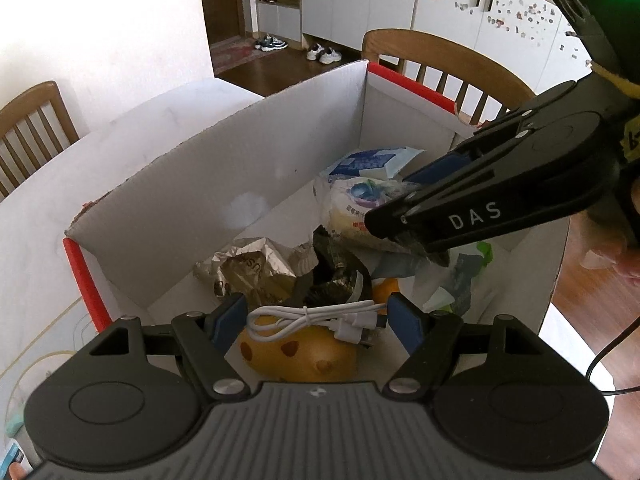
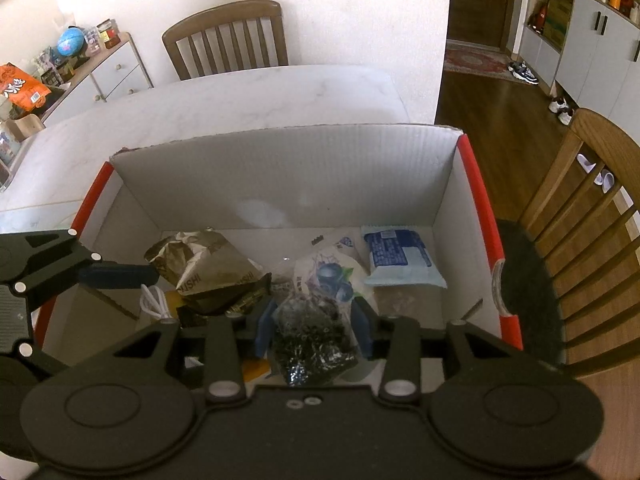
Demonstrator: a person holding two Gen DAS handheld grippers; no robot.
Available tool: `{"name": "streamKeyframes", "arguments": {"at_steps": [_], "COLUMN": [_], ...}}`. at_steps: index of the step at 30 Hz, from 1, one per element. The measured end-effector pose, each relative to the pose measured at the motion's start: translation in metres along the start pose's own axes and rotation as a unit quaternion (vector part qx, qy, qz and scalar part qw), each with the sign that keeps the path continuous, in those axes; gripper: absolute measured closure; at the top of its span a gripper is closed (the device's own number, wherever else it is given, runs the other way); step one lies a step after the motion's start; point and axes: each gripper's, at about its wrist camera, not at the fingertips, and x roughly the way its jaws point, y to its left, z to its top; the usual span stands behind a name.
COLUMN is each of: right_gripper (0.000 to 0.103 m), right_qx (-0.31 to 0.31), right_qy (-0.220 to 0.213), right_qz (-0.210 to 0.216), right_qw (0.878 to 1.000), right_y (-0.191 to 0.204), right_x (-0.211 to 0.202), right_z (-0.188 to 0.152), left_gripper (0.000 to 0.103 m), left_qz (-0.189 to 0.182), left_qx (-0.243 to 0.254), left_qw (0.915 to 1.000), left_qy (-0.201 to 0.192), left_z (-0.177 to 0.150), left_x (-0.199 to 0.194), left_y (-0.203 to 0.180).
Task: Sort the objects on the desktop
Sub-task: 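Lower the seaweed bag into the shoebox and open the right gripper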
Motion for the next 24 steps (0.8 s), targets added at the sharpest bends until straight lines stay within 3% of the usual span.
{"name": "streamKeyframes", "arguments": {"at_steps": [12, 16, 24], "right_gripper": [0.047, 0.037, 0.037], "right_qx": [0.005, 0.009, 0.007], "right_qy": [-0.01, -0.02, -0.032], "right_qz": [-0.002, -0.004, -0.005], "right_qw": [1.0, 1.0, 0.999], "right_y": [0.0, 0.001, 0.005], "right_x": [-0.009, -0.017, -0.032], "right_z": [-0.003, -0.003, -0.005], "left_gripper": [0.022, 0.022, 0.018], "left_qz": [0.0, 0.0, 0.001], "left_qx": [-0.011, -0.016, -0.019], "left_qw": [0.9999, 0.9998, 0.9992], "left_qy": [-0.009, -0.013, -0.036], "left_z": [-0.001, -0.003, -0.005], "left_x": [-0.006, -0.011, -0.029], "left_y": [0.0, 0.0, -0.004]}}
